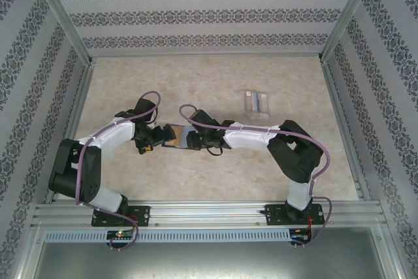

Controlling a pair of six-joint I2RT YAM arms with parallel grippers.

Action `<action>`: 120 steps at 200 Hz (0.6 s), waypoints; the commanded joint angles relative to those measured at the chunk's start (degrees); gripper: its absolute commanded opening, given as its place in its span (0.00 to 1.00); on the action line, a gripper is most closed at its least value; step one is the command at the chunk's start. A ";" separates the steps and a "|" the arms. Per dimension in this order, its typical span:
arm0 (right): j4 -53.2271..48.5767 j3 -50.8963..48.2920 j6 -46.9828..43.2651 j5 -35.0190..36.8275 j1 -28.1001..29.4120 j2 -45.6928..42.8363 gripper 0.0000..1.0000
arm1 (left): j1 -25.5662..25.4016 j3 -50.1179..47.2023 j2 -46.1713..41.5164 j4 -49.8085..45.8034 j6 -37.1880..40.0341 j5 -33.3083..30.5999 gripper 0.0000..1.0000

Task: Put the credit cards into the card holder

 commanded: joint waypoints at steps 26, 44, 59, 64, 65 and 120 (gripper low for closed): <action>2.64 0.73 2.13 -2.49 -0.22 2.09 0.32 | 0.50 0.14 1.03 1.92 -0.14 1.89 0.95; 3.39 0.58 2.77 -3.27 -0.40 2.48 0.36 | 0.53 0.07 0.70 2.18 0.04 2.38 0.95; 4.12 0.46 3.06 -3.52 -0.56 2.57 0.39 | 0.47 0.23 0.32 2.12 0.17 2.37 0.95; 4.26 0.41 3.14 -3.57 -0.59 2.57 0.39 | 0.51 0.26 0.22 1.95 0.27 2.31 0.95; 4.28 0.39 3.15 -3.57 -0.58 2.57 0.39 | 0.49 0.30 0.19 1.95 0.28 2.32 0.95; 6.02 0.25 3.44 -4.29 -0.94 2.65 0.39 | 1.03 0.94 0.08 2.25 0.06 2.84 0.95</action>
